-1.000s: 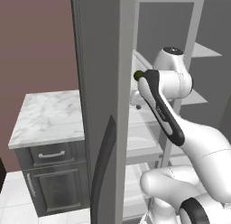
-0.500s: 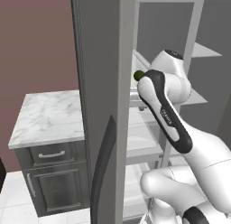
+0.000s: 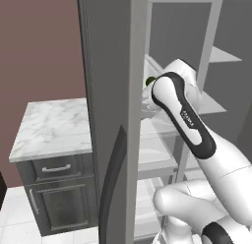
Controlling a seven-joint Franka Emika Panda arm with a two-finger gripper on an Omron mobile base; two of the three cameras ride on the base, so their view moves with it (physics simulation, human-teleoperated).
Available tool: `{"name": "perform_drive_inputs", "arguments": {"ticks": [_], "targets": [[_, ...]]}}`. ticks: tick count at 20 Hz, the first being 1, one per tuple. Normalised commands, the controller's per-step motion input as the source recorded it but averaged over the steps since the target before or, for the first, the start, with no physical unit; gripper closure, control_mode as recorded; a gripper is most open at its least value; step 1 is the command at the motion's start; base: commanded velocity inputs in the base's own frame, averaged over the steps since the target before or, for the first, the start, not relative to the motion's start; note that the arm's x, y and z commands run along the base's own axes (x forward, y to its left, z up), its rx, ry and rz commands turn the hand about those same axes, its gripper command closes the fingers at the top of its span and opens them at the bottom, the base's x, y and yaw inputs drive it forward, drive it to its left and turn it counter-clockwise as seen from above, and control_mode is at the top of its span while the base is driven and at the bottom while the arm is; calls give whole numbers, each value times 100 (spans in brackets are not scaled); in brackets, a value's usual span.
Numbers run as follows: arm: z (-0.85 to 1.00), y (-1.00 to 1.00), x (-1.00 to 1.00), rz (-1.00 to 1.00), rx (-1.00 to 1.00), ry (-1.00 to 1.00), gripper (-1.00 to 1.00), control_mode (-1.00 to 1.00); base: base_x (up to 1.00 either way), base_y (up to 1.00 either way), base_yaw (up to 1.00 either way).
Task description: Take the orange and lime from the fridge shelf and place them in the freezer drawer to begin freezing them.
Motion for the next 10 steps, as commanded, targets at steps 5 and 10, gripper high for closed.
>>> {"name": "perform_drive_inputs", "arguments": {"ticks": [5,10], "targets": [[0,83,0,9,8,0,-100,-100,0,0,0],[0,74,0,4,5,0,-100,-100,0,0,0]]}}
